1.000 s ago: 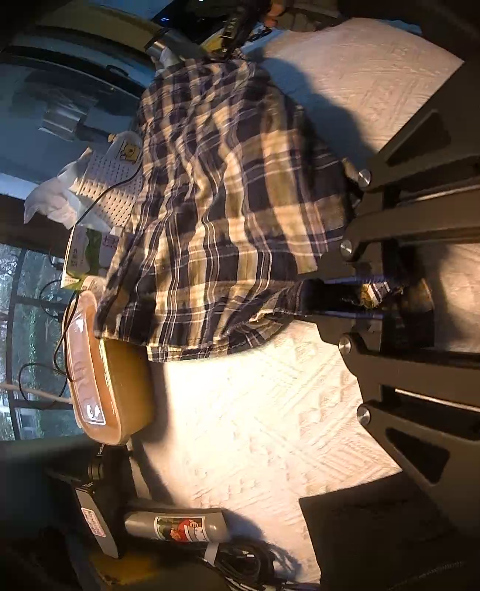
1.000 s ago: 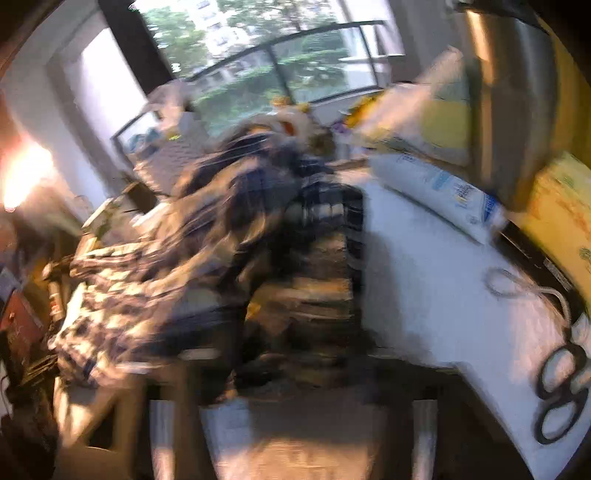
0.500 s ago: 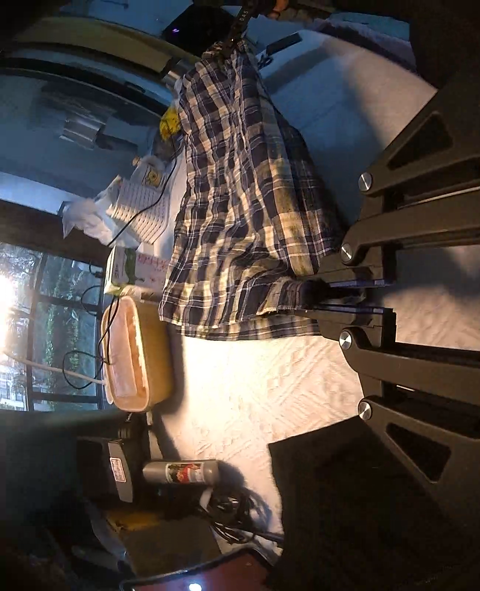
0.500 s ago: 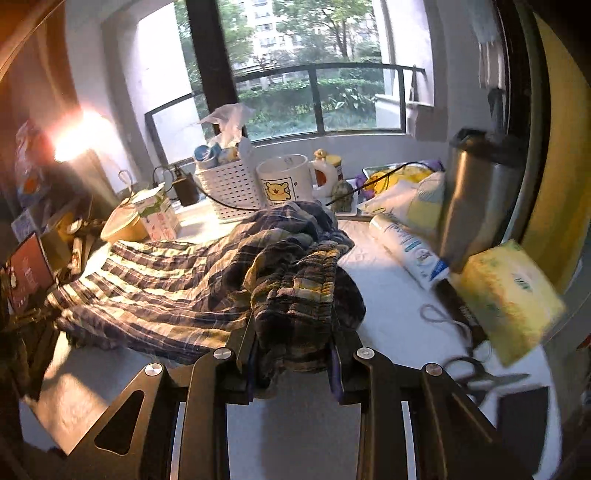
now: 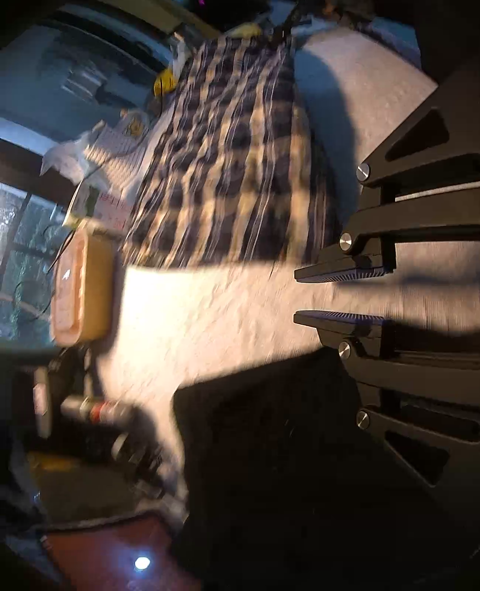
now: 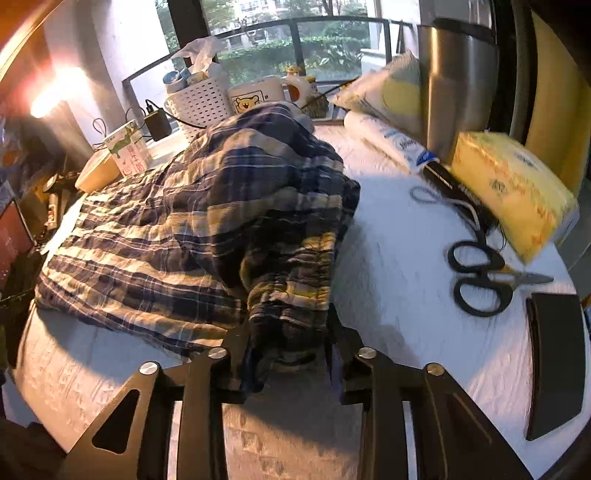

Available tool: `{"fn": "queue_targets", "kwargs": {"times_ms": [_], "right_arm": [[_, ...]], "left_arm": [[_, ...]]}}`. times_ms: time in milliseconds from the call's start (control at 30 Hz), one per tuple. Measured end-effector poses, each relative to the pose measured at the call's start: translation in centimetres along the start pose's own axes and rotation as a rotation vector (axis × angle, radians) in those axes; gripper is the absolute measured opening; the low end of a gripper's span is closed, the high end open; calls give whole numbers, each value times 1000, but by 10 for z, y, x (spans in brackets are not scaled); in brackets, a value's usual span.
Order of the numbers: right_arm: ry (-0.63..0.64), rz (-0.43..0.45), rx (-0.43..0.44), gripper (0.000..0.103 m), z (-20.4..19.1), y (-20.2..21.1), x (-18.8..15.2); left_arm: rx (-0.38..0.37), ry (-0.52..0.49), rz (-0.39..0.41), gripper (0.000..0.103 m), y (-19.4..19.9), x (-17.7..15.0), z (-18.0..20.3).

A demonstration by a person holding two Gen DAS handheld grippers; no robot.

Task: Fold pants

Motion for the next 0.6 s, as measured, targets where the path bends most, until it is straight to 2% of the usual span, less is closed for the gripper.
{"fn": "queue_targets", "kwargs": {"times_ms": [33,67,133,267,400,600], "right_arm": [[9,-3,-4,48,1,2,1],[23,1,-29,62,3,4,2],[35,27,-53,70,10,14,8],[12,124,-53,71,18,42,28],[13,189,-42,72,15,51,58],[66,209,-11,72,-11,18,99]], "left_arm": [[8,-5,2,15,3,2,-3],[17,-8,6,15,5,7,-7],[44,-28,23,19,9,20,-11],[47,-133,72,34,9,58,1],[14,-235,98,37,-17,102,25],[-81,-265,121,37,-63,157,47]]}}
Point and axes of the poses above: each gripper's, at about its wrist camera, not at the fingertips, and y roughly against the way its jaws point, z to its right, x to its top, the point moved 8 cm from there along -y, roughly the way its jaws point, and after that the axes turned 13 degrees about -y, right-handed, at the moved point
